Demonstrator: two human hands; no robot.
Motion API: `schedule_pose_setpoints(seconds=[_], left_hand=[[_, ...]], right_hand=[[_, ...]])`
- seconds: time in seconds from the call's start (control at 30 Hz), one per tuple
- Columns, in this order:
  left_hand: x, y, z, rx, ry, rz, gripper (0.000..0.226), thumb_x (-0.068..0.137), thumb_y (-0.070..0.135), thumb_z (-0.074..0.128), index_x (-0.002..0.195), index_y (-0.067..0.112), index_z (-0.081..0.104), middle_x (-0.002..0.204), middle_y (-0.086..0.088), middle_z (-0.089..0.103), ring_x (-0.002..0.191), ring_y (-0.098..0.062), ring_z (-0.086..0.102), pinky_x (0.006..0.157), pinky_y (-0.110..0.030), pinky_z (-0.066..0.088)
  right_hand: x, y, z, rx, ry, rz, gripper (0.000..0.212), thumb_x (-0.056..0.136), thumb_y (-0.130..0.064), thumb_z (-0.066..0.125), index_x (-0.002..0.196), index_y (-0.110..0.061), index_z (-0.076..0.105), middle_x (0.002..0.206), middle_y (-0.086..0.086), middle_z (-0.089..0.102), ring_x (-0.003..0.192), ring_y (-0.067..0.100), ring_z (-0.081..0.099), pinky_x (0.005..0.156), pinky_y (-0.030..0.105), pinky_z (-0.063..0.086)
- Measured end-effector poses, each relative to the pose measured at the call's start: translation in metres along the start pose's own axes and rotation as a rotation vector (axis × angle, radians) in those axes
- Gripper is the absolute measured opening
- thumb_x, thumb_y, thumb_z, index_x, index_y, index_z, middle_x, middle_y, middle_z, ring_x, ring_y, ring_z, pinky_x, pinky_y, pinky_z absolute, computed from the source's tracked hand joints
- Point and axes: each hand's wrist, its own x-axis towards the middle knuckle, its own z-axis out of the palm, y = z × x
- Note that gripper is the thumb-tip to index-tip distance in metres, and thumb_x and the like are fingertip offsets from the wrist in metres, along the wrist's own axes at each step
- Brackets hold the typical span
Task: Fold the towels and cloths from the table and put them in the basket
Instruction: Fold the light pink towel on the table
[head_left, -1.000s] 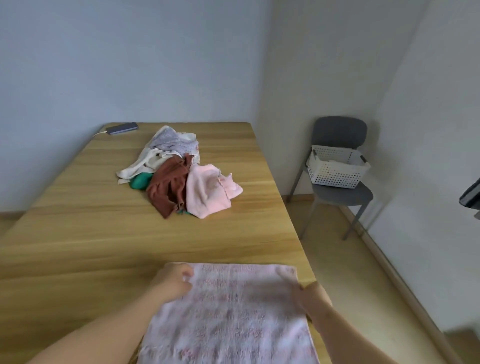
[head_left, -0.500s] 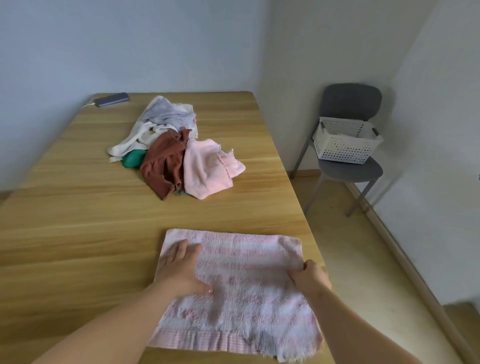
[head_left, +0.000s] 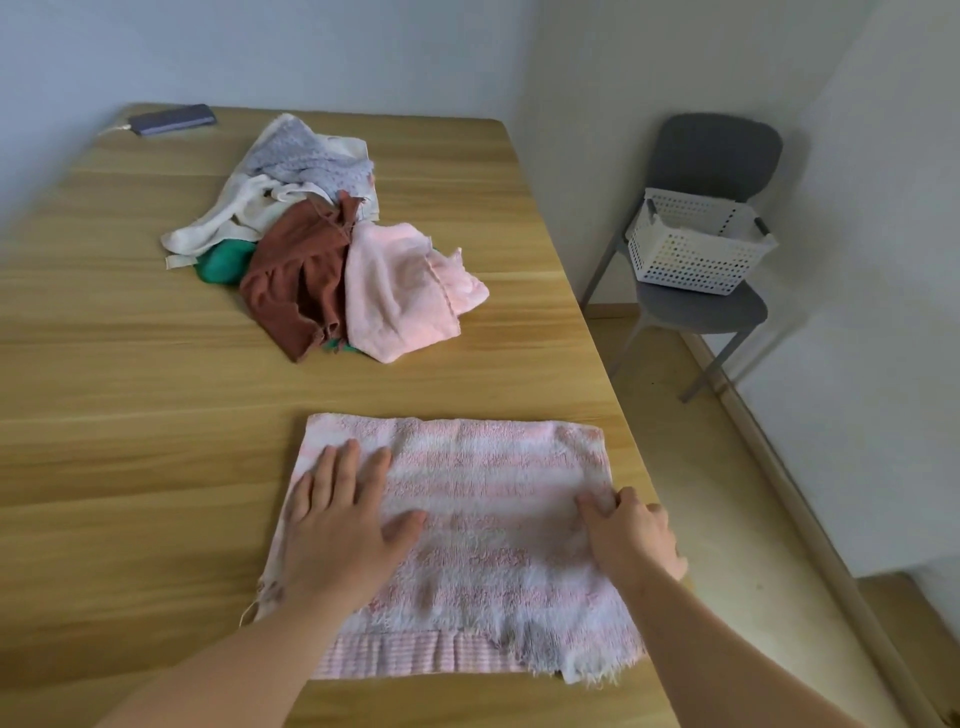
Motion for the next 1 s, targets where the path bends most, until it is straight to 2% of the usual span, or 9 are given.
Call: schedule_pose_setpoints(seconds=[0.23, 0.4, 0.47, 0.57, 0.7, 0.77, 0.83, 0.9, 1.0], left_hand=[[0.0, -0.002, 0.003, -0.024, -0.009, -0.007, 0.089, 0.079, 0.076, -0.001, 0.148, 0.026, 0.024, 0.157, -0.003, 0.008, 0.145, -0.021, 0.001, 0.113, -0.037, -0.005], [0.002, -0.003, -0.003, -0.068, -0.074, -0.008, 0.091, 0.071, 0.074, -0.004, 0.15, 0.03, -0.002, 0.157, -0.001, -0.017, 0.143, -0.019, -0.023, 0.114, -0.038, -0.015], [0.002, -0.004, -0.008, -0.062, -0.146, -0.006, 0.089, 0.071, 0.075, -0.003, 0.148, 0.031, -0.011, 0.155, -0.001, -0.025, 0.141, -0.019, -0.029, 0.116, -0.039, -0.014], [0.007, -0.007, -0.02, -0.126, -0.268, -0.005, 0.08, 0.082, 0.071, 0.017, 0.147, 0.035, -0.013, 0.153, 0.003, -0.03, 0.139, -0.016, -0.032, 0.116, -0.038, -0.014], [0.019, -0.012, -0.036, -0.575, -0.218, -0.09, 0.052, 0.091, 0.035, 0.051, 0.14, 0.03, 0.034, 0.156, 0.004, 0.01, 0.146, -0.016, 0.001, 0.116, -0.032, 0.01], [0.02, -0.022, -0.041, -0.792, 0.026, -0.186, 0.028, 0.088, 0.017, 0.059, 0.115, 0.024, 0.06, 0.131, -0.001, 0.05, 0.129, -0.025, 0.042, 0.101, -0.033, 0.036], [0.015, -0.033, -0.05, -0.824, 0.118, -0.283, 0.017, 0.089, 0.015, 0.059, 0.089, 0.03, 0.063, 0.099, 0.003, 0.062, 0.101, -0.024, 0.058, 0.082, -0.032, 0.045], [0.009, -0.039, -0.058, -0.998, -0.034, -0.451, 0.014, 0.094, 0.022, 0.053, 0.084, 0.025, 0.063, 0.092, -0.003, 0.065, 0.084, -0.021, 0.059, 0.071, -0.029, 0.042], [0.003, -0.05, -0.066, -1.265, -0.281, -0.636, 0.047, 0.095, 0.045, 0.044, 0.093, 0.006, 0.07, 0.088, -0.011, 0.07, 0.082, -0.026, 0.064, 0.076, -0.033, 0.046]], right_hand=[[-0.012, -0.002, 0.003, 0.013, 0.064, -0.02, 0.042, 0.091, -0.048, 0.039, 0.12, -0.018, 0.049, 0.122, 0.009, 0.048, 0.118, 0.029, 0.045, 0.102, 0.041, 0.03], [-0.009, 0.001, 0.0, -0.004, 0.031, -0.065, 0.029, 0.089, -0.036, 0.038, 0.107, -0.018, 0.053, 0.106, 0.006, 0.051, 0.104, 0.027, 0.052, 0.096, 0.039, 0.038], [-0.011, 0.002, -0.006, 0.057, -0.011, -0.136, 0.02, 0.09, -0.03, 0.038, 0.095, -0.016, 0.052, 0.087, 0.004, 0.055, 0.081, 0.024, 0.055, 0.078, 0.035, 0.045], [-0.021, -0.014, -0.02, 0.177, -0.074, -0.246, 0.014, 0.09, -0.02, 0.04, 0.093, -0.013, 0.051, 0.073, 0.004, 0.055, 0.064, 0.02, 0.051, 0.056, 0.027, 0.037], [-0.048, -0.064, -0.033, 0.392, -0.192, -0.332, 0.018, 0.093, -0.019, 0.041, 0.104, -0.013, 0.054, 0.079, 0.006, 0.058, 0.071, 0.023, 0.056, 0.058, 0.027, 0.043], [-0.069, -0.091, -0.032, 0.544, -0.328, -0.342, 0.013, 0.094, -0.017, 0.043, 0.104, -0.018, 0.05, 0.081, 0.006, 0.057, 0.066, 0.019, 0.055, 0.052, 0.024, 0.043], [-0.093, -0.117, -0.025, 0.602, -0.433, -0.379, 0.009, 0.094, -0.017, 0.044, 0.102, -0.019, 0.049, 0.077, 0.003, 0.056, 0.06, 0.014, 0.053, 0.047, 0.02, 0.042], [-0.114, -0.136, -0.012, 0.611, -0.526, -0.417, 0.011, 0.094, -0.018, 0.045, 0.104, -0.018, 0.05, 0.075, 0.001, 0.056, 0.058, 0.012, 0.053, 0.044, 0.019, 0.041], [-0.135, -0.151, 0.012, 0.544, -0.737, -0.494, 0.028, 0.094, -0.029, 0.048, 0.121, -0.02, 0.045, 0.078, -0.001, 0.06, 0.058, 0.011, 0.055, 0.05, 0.02, 0.044]])
